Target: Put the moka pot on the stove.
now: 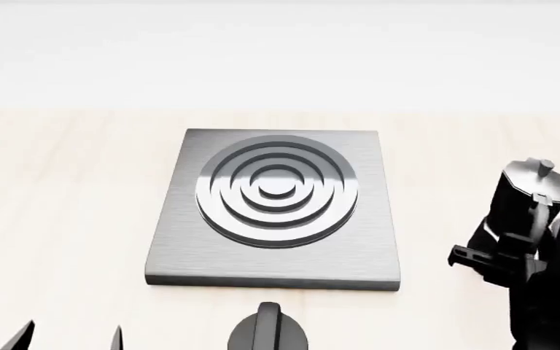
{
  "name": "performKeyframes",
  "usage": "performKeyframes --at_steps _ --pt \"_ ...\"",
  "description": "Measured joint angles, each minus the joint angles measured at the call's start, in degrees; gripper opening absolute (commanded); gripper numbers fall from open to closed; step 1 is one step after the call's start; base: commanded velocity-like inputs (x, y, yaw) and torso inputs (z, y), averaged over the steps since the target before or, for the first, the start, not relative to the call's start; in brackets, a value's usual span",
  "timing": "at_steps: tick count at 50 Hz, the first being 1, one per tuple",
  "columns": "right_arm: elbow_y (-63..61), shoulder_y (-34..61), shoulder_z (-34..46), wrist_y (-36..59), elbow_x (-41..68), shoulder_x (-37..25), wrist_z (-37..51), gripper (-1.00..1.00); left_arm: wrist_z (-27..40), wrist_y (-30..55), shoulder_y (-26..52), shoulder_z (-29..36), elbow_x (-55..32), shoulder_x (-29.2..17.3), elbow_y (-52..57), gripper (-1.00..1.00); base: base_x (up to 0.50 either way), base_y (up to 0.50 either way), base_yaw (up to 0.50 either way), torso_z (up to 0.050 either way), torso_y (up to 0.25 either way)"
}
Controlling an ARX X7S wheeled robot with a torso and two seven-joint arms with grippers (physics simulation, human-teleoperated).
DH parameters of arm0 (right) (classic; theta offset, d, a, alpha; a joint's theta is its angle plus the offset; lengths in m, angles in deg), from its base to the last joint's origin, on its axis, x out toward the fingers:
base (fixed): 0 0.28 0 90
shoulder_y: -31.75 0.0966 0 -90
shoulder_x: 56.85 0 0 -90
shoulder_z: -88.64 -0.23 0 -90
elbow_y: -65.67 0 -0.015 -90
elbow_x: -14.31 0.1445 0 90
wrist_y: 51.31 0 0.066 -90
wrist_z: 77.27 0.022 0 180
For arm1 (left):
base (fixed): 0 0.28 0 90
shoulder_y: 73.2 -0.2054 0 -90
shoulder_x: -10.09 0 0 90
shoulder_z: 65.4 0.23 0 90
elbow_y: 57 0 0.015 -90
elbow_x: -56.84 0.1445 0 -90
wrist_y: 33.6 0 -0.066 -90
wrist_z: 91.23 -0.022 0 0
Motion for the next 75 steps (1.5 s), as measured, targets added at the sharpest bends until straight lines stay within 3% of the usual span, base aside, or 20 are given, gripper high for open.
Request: performKeyframes --at_steps 21,39,75 --pt "6.24 7.54 4.97 -10.67 -5.68 3.63 0.7 -1.0 -0.03 0.81 2.74 0.29 -0.88 -0.07 -1.75 1.0 0.0 0.0 0.0 0.0 0.0" --pt "30.12 19.37 8.98 -26.32 -13.52 8.75 3.86 -1.0 0.7 0.4 1.56 0.57 -1.04 -0.58 -0.63 1.0 0.0 0.0 0.0 0.0 0.001" --pt "33.66 25.35 13.07 -27.04 -16.83 14.78 6.27 -1.0 1.99 -0.56 -1.12 1.1 -1.37 -1.71 2.3 1.0 0.0 0.0 0.0 0.0 0.001"
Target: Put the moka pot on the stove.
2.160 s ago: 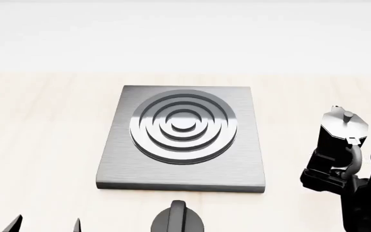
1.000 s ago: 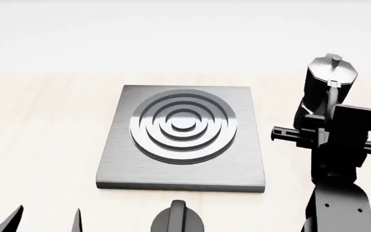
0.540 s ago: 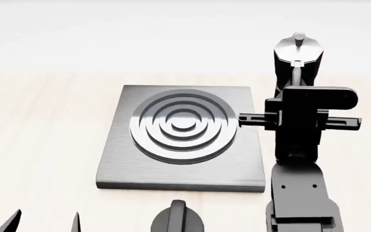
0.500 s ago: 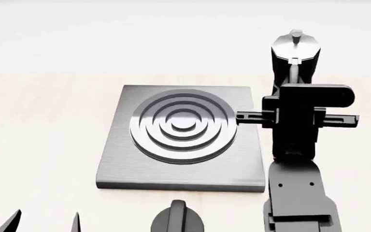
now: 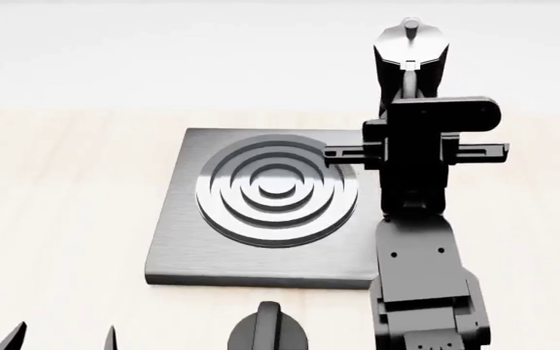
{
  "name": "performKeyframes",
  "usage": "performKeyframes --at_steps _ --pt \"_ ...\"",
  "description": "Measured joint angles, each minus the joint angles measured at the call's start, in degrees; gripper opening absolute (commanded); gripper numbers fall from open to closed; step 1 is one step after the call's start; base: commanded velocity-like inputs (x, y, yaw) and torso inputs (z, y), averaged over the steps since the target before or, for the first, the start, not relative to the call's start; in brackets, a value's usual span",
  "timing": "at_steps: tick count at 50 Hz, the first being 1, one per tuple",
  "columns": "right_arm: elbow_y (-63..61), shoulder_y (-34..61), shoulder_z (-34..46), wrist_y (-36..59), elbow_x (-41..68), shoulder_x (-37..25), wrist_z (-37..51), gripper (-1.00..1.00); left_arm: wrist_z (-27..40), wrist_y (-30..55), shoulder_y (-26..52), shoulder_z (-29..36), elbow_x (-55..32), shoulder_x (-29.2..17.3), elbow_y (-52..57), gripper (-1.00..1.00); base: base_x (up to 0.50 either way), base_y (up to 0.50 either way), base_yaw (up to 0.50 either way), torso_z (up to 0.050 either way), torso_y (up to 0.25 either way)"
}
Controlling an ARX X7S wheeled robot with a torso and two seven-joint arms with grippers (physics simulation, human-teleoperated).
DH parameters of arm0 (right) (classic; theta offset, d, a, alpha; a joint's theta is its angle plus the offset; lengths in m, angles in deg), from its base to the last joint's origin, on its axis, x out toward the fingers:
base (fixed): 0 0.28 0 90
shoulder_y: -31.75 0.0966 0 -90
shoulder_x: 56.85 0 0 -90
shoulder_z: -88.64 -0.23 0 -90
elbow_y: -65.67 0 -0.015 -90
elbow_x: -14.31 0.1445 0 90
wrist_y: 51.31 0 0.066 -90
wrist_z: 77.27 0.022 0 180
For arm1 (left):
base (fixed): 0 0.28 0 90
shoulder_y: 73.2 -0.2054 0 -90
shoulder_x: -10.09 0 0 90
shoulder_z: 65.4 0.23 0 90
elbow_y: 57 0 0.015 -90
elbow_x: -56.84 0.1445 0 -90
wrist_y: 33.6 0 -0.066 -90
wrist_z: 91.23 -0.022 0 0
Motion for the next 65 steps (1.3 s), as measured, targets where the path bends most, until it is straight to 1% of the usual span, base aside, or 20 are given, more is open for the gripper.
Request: performKeyframes --at_steps 9,22,30,38,52,65 --pt "0.0 0.66 -1.41 1.65 0.25 1.11 -2.31 -1.0 0.27 -0.34 -0.67 0.08 -0.1 -0.29 0.61 1.0 0.0 0.0 0.0 0.0 0.001" --pt "0.0 1.69 -5.46 4.5 0.98 2.65 -6.46 -1.0 0.51 -0.59 -1.09 0.21 -0.3 -0.56 0.98 1.0 0.0 0.0 0.0 0.001 0.002" --pt "0.0 2.24 -5.29 6.29 4.92 3.2 -8.68 -1.0 0.62 -0.68 -1.11 0.32 -0.43 -0.69 1.01 1.0 0.0 0.0 0.0 0.0 0.001" --pt "0.0 2.49 -1.5 7.34 10.63 3.45 -9.67 -1.0 0.72 -0.76 -1.14 0.38 -0.62 -0.83 1.02 1.0 0.0 0.0 0.0 0.0 0.001" --pt "0.0 2.52 7.82 7.65 20.09 3.58 -9.48 -1.0 0.9 -0.9 -1.23 0.56 -0.84 -1.04 1.02 1.0 0.0 0.0 0.0 0.0 0.001" --pt "0.0 2.55 20.84 6.7 30.7 3.6 -8.04 -1.0 1.07 -1.1 -1.3 0.72 -1.04 -1.21 0.98 1.0 0.0 0.0 0.0 0.0 0.001"
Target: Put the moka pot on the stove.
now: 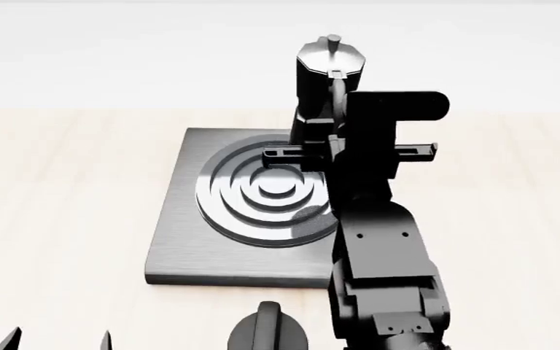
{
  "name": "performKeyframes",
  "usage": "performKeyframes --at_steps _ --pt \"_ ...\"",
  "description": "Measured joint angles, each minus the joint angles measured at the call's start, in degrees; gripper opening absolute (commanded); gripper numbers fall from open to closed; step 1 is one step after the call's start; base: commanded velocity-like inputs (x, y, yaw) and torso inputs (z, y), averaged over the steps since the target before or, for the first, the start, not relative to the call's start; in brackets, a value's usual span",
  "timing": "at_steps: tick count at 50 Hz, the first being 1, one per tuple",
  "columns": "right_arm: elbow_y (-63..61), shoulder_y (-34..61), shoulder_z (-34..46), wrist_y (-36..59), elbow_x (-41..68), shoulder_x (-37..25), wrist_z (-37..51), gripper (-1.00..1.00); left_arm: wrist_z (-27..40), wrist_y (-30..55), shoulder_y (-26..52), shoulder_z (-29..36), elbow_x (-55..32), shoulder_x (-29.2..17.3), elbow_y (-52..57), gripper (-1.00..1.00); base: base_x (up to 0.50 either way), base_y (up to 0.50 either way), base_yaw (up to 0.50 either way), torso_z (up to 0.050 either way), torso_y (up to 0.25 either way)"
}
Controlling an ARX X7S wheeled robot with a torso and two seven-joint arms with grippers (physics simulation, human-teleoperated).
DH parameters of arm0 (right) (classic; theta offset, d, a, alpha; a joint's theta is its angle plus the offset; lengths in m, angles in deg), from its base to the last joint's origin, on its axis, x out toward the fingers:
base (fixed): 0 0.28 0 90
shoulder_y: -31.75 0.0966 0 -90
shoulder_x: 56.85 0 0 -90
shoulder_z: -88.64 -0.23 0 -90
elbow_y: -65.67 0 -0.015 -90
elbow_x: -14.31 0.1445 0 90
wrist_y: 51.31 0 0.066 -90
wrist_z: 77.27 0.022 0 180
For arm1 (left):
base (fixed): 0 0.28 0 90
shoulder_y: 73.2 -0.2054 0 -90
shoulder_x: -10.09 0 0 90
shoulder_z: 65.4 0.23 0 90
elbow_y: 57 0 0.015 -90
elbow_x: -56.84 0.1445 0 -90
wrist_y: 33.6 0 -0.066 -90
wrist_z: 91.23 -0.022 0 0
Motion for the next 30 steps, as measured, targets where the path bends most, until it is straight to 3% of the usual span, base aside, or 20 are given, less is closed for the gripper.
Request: performKeyframes --at_steps 30 --pt "0.0 0.23 19.54 -1.44 17.46 -0.02 1.58 -1.0 0.31 -0.4 -0.22 0.3 -0.6 -0.43 0.13 1.0 0.0 0.0 0.0 0.0 0.001"
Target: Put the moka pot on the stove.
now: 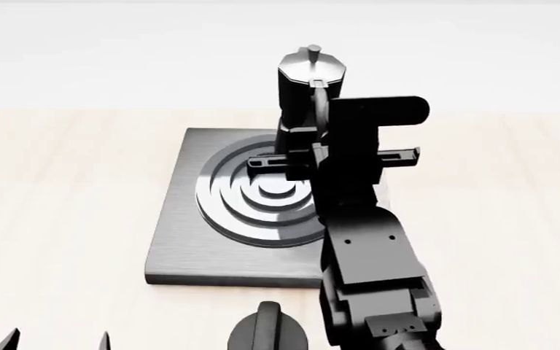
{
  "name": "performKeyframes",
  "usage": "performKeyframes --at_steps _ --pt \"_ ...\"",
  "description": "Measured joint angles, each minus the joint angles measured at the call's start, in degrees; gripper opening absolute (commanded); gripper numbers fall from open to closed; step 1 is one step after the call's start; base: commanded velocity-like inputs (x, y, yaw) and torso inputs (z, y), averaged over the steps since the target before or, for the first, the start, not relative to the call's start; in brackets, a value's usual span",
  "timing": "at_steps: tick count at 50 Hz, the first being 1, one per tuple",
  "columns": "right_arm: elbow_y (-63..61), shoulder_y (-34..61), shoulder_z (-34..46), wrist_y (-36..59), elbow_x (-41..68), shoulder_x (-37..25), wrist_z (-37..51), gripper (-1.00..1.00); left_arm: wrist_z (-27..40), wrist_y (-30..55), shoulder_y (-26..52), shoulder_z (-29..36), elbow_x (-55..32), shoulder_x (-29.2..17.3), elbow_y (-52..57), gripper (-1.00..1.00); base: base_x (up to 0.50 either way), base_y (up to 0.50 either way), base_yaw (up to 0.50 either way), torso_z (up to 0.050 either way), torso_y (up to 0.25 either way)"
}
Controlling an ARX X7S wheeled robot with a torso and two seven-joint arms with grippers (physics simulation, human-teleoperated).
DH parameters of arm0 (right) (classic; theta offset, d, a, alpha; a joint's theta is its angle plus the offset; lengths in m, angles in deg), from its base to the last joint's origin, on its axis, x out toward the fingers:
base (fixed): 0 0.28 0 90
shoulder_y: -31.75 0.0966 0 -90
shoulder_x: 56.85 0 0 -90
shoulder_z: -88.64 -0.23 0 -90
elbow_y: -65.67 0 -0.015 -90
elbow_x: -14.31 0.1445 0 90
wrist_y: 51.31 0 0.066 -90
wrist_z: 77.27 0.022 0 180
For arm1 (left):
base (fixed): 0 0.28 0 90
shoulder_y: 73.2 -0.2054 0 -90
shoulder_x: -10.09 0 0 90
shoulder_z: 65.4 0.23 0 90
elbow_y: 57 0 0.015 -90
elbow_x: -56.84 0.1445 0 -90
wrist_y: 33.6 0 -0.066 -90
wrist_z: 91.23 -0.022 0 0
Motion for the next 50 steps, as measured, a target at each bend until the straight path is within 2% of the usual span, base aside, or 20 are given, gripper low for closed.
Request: performKeyframes --at_steps 28,50 --pt "0.0 -0.35 15.19 -1.84 14.68 0.0 0.48 -1.0 0.28 -0.21 -0.12 0.24 -0.54 -0.49 0.36 1.0 0.0 0.0 0.0 0.0 0.001" --pt "0.0 0.17 31.9 -4.83 31.17 0.03 0.1 -1.0 0.59 -0.17 -0.63 0.34 -1.01 -1.15 1.32 1.0 0.0 0.0 0.0 0.0 0.001"
